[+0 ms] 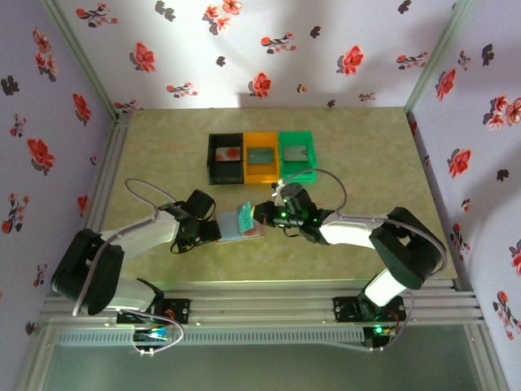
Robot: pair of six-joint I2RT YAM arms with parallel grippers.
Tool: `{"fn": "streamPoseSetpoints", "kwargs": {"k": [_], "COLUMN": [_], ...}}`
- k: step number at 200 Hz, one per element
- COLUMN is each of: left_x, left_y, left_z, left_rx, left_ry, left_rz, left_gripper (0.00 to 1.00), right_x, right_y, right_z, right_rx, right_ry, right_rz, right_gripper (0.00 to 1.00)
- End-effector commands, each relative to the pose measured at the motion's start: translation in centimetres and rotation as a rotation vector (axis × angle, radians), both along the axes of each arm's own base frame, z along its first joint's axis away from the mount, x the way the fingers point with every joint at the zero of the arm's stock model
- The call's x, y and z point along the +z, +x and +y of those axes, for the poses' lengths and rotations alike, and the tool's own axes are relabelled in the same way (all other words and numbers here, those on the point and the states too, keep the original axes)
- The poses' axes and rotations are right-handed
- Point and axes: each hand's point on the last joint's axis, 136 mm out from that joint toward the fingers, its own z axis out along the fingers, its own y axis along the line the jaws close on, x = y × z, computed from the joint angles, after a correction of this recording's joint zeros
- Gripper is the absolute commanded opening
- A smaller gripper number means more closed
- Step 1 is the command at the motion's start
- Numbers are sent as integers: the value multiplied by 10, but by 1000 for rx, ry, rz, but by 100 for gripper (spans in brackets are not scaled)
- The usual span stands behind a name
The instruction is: Take the credit cards out of the card holder
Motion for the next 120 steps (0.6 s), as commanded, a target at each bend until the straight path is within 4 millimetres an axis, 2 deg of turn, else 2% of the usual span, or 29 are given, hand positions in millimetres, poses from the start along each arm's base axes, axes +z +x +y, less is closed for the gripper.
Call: {"fn": "streamPoseSetpoints", "kwargs": {"k": [1,42,120], "left_x": [27,66,101], "left_y": [-4,4,14], "left_z": [-64,-75,-98], "left_rx": [-134,-163,-120], "left_ry": [-340,-476,-755], "left_rz": [-26,-183,-340], "left_gripper": [83,84,85], "right_x": [6,20,50], "right_y": [-1,2,3], "right_z": [-7,-11,-11], "right_rx": [-4,-24,-38], "right_ry": [11,91,242], "right_rz": [-16,-11,-12], "right_gripper": [0,0,0]}}
